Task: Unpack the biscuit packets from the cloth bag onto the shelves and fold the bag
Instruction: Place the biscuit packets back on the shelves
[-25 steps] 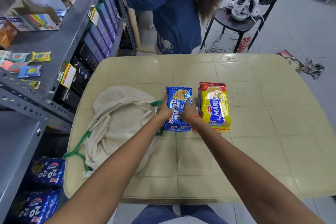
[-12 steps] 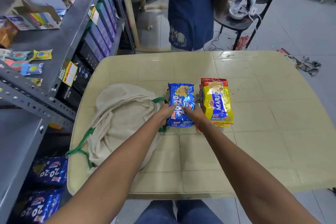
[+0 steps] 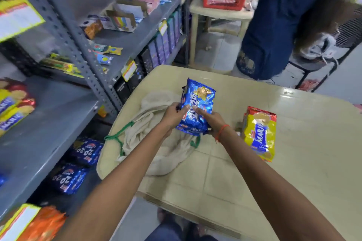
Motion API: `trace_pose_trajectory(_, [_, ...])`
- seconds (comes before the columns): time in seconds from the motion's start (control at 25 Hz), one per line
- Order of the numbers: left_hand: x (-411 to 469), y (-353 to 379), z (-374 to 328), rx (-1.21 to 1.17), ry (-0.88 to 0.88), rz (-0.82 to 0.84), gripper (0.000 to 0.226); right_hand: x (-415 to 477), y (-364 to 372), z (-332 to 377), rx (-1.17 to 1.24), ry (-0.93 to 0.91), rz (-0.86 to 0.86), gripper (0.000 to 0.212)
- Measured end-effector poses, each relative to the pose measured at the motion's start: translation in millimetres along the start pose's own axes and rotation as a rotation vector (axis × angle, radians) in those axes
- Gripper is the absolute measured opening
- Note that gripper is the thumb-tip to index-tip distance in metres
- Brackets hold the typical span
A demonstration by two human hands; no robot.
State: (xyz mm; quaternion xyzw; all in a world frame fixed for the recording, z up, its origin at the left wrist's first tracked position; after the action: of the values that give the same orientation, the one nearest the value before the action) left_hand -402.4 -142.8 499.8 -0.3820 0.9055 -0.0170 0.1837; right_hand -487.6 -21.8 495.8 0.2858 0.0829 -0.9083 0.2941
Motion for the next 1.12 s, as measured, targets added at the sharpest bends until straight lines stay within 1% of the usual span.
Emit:
trace_pose_trajectory(0.08, [-16,-40,4,-0.034,-0.031,-0.084,0.021,-8,38,3,0.038,-0.044,0.085,0.028])
trace_pose_trajectory(0.2, [-47,-106,24,-0.163,-0.127,-0.250,0.032,-20,101,4,-0.075,-0.073,0.215,0.042])
trace_pose_trajectory(0.28, [-70,-148,33,-0.264,-0.144,-0.357,0.031,-30,143,1,-0.180,-0.069,0.300,0.049])
trace_pose_trajectory(0.36, [-101,-198,41,-0.336,-0.165,-0.492,0.031,-50,195,-4,-0.269,-0.061,0.421,0.053])
trace_pose_trajectory(0.44, [-132,-242,51,-0.388,-0.159,-0.614,0.037,-73,244,-9,-0.330,-0.088,0.519,0.054])
trace_pose_trajectory(0.56, [-174,-303,62,-0.407,-0.125,-0.804,0.029,-111,315,-14,-0.372,-0.131,0.654,0.047])
trace_pose_trajectory(0.64, [-204,-345,69,-0.407,-0.114,-0.894,0.028,-140,363,-23,-0.394,-0.109,0.758,0.047])
trace_pose_trajectory(0.72, [-228,-385,73,-0.344,-0.137,-0.904,0.029,-162,401,-36,-0.398,-0.044,0.805,0.049])
trace_pose_trajectory(0.76, [-240,-408,77,-0.326,-0.162,-0.883,0.028,-175,418,-45,-0.401,0.000,0.821,0.046])
trace_pose_trajectory(0.8, [-251,-430,80,-0.327,-0.194,-0.838,0.030,-187,434,-56,-0.397,0.047,0.829,0.041])
trace_pose_trajectory(0.84, [-262,-455,84,-0.319,-0.230,-0.781,0.039,-201,450,-66,-0.399,0.089,0.831,0.032])
trace_pose_trajectory(0.88, [-271,-476,86,-0.267,-0.266,-0.714,0.042,-212,462,-75,-0.379,0.120,0.822,0.023])
trace_pose_trajectory(0.92, [-279,-496,87,-0.202,-0.286,-0.667,0.040,-224,475,-84,-0.361,0.155,0.811,0.018])
trace_pose_trajectory(1.0, [-293,-529,86,-0.134,-0.312,-0.618,0.026,-252,501,-102,-0.317,0.221,0.797,0.020])
trace_pose_trajectory(1.08, [-298,-548,86,-0.124,-0.386,-0.633,0.014,-266,522,-120,-0.246,0.268,0.745,0.020])
trace_pose_trajectory(1.12, [-298,-555,90,-0.113,-0.422,-0.651,0.014,-271,529,-127,-0.219,0.276,0.720,0.025])
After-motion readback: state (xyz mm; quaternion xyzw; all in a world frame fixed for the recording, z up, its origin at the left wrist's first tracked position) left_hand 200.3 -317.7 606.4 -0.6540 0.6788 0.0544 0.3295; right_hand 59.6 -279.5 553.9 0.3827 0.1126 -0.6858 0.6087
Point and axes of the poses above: each hand's wrist, its own x-axis towards the middle knuckle, its own y-axis out of the palm, z = x × y, the point moved 4 cm from there along x, towards the middle knuckle, and after that the axes turned 5 degrees about -z, right-handed, at the moved point
